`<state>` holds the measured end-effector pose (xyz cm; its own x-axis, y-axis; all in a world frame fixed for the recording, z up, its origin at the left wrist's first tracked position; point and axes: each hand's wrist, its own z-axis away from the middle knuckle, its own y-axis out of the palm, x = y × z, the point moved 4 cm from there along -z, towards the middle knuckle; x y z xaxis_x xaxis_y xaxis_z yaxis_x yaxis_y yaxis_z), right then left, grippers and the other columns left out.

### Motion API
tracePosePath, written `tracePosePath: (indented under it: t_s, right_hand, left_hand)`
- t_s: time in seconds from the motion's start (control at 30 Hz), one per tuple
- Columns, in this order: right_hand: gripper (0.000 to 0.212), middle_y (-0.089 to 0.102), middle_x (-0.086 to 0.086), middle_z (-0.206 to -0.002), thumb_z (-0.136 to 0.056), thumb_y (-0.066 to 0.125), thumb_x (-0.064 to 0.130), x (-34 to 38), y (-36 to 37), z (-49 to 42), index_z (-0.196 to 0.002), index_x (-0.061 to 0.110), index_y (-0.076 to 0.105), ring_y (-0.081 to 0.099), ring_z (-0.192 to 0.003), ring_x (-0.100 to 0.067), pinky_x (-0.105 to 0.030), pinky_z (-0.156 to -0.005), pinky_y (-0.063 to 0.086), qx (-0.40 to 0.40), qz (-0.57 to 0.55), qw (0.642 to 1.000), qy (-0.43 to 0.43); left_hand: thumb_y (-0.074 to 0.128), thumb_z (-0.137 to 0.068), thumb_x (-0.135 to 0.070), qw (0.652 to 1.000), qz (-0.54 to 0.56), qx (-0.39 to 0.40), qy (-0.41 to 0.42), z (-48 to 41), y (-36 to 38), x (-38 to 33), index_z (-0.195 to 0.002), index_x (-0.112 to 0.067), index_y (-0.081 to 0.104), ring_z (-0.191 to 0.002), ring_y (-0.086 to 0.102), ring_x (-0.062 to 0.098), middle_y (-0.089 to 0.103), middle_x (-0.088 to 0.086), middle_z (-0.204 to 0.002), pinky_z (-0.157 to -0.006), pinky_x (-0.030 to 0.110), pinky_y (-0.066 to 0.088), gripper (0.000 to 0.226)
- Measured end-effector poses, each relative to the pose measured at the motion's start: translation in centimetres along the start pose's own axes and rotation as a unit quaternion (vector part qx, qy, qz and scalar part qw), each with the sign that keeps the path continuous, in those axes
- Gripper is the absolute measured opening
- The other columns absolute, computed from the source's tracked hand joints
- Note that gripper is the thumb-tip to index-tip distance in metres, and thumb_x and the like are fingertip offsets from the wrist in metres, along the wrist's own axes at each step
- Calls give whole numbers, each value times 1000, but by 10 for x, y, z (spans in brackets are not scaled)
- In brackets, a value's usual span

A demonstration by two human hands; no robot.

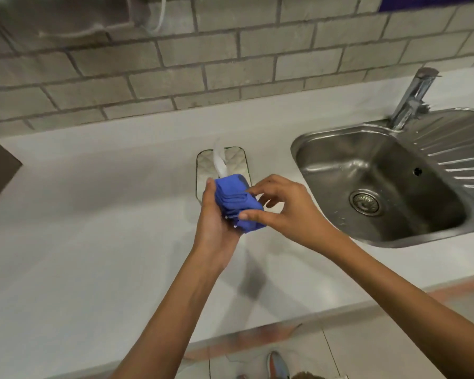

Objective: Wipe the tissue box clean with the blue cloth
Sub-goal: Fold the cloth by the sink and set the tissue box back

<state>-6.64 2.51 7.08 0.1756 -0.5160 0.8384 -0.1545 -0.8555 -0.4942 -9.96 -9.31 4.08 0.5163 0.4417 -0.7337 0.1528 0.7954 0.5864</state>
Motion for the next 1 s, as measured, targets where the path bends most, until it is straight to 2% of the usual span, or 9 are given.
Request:
tracePosePath:
  t_s: [0.1, 0.2, 0.27, 0.37, 0.5, 0.57, 0.73, 0.9, 1.0]
  right_hand:
    - [4, 70, 2, -80, -75, 72, 23, -18, -25, 10, -78, 23, 69, 66, -73, -17, -26, -70, 52, -9, -55, 996, 70]
    - [7, 70, -18, -86, -80, 67, 14, -39, -55, 27, -83, 8, 68, 64, -78, -19, -34, -72, 54, -63, -102, 984, 131]
    - [5, 71, -11, -79, -82, 64, 11, -52, -71, 43, -83, 8, 68, 66, -73, -15, -30, -68, 55, -80, -167, 968, 168]
    - [10, 70, 8, -60, -87, 57, 7, -71, -95, 67, -80, 12, 63, 66, -58, -4, -21, -57, 56, -126, -216, 946, 207]
    - [7, 67, 4, -61, -90, 52, 10, -103, -133, 101, -84, 12, 54, 65, -48, -7, -25, -47, 56, -225, -232, 906, 274]
    - [11, 63, -3, -71, -89, 52, 12, -122, -150, 121, -79, 14, 54, 65, -50, -9, -25, -53, 58, -252, -196, 896, 307]
    - [12, 59, -1, -73, -87, 55, 13, -170, -180, 166, -76, 16, 58, 59, -54, -8, -18, -52, 55, -282, -100, 869, 393]
    - [10, 58, -7, -66, -84, 58, 7, -205, -188, 185, -90, 1, 62, 54, -56, -16, -17, -47, 51, -265, -3, 850, 456]
    - [8, 59, -12, -62, -80, 61, 7, -216, -184, 189, -81, 0, 64, 54, -54, -20, -28, -58, 52, -223, 48, 836, 499]
  left_hand:
    - [25, -93, -58, 999, -18, 11, -45, -5, 12, 24, -131, -11, 51, -113, 61, 28, 61, 15, -127, -90, 43, 51, 66]
    - [29, -90, -61, 993, -19, 33, -111, -12, 28, 53, -126, -14, 54, -111, 60, 26, 61, 11, -125, -91, 41, 48, 64]
    - [31, -90, -61, 984, -38, 53, -164, -17, 39, 74, -115, -16, 58, -99, 62, 22, 65, 7, -111, -84, 40, 49, 58]
    - [33, -95, -48, 967, -75, 103, -219, -22, 55, 104, -125, -15, 51, -105, 59, 17, 64, 2, -112, -91, 31, 45, 48]
    - [50, -91, -9, 953, -239, 79, -166, -33, 67, 135, -117, -11, 56, -90, 61, 22, 62, 8, -111, -68, 28, 50, 26]
    - [53, -84, 2, 939, -311, 61, -133, -39, 72, 146, -101, -6, 56, -86, 57, 27, 61, 13, -103, -72, 32, 48, 18]
    - [60, -76, 0, 889, -448, 40, -84, -47, 89, 172, -87, -8, 55, -84, 54, 25, 58, 10, -92, -86, 42, 52, 14]
    - [64, -75, -3, 862, -504, 43, -42, -53, 92, 190, -95, -5, 63, -79, 55, 21, 61, 7, -91, -69, 29, 47, 20]
    - [65, -77, -7, 827, -560, 40, -8, -54, 88, 192, -96, -5, 63, -77, 55, 18, 67, 11, -98, -67, 24, 40, 19]
